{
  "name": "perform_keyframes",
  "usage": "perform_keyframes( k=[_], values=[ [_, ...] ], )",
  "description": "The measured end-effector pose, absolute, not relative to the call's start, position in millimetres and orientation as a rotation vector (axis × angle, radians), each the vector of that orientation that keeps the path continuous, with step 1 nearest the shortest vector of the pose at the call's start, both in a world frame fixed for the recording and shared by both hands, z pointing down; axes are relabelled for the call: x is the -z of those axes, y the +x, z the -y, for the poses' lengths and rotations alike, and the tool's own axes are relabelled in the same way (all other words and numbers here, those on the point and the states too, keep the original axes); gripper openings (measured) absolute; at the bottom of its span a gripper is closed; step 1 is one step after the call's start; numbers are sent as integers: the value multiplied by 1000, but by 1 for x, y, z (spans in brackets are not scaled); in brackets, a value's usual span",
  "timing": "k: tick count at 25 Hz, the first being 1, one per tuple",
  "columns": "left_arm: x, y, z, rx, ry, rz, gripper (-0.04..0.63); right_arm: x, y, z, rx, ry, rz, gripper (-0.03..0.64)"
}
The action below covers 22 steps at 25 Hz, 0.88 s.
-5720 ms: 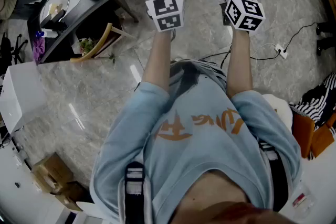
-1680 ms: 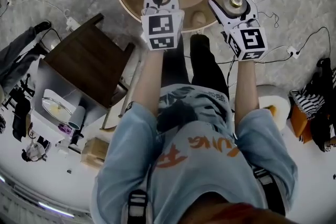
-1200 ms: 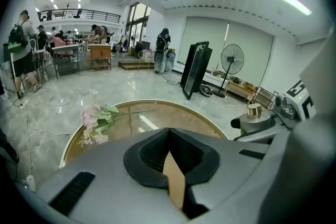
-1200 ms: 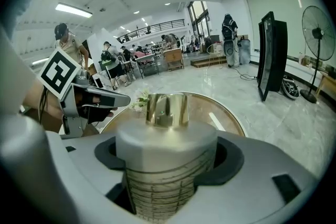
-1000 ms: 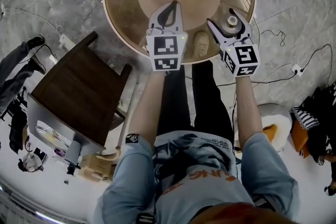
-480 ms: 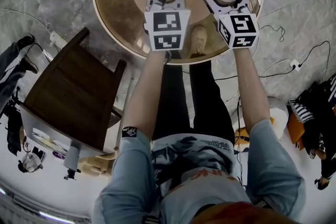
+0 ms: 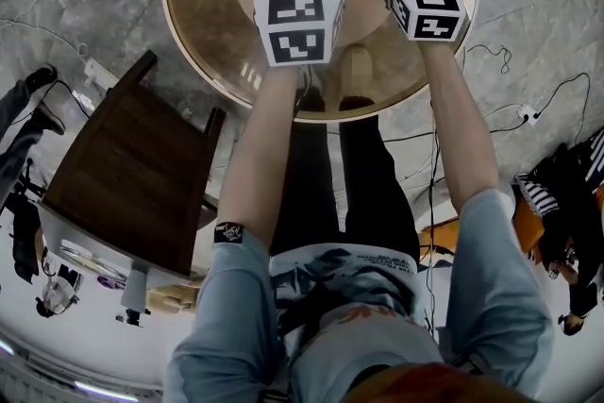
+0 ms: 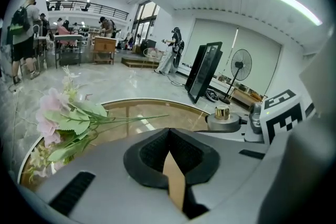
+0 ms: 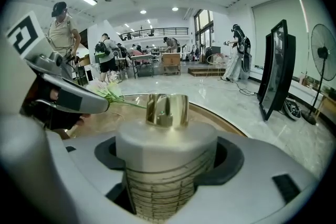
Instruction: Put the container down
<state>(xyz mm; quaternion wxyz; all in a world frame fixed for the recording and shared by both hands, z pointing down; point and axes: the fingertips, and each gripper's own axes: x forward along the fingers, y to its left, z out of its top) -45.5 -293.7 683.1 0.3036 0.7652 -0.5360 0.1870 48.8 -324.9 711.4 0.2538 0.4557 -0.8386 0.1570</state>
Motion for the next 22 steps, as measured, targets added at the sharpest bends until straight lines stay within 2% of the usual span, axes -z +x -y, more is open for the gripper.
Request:
perform_keyframes(
  k=[11, 22],
  values=[
    [-695, -52, 309, -487, 2006, 1411, 26, -719, 34, 365, -399, 1241, 2299, 359],
    [-697, -65, 302, -473, 1969, 1421, 26, -724, 40, 350, -334, 1149, 2267, 371]
  ],
)
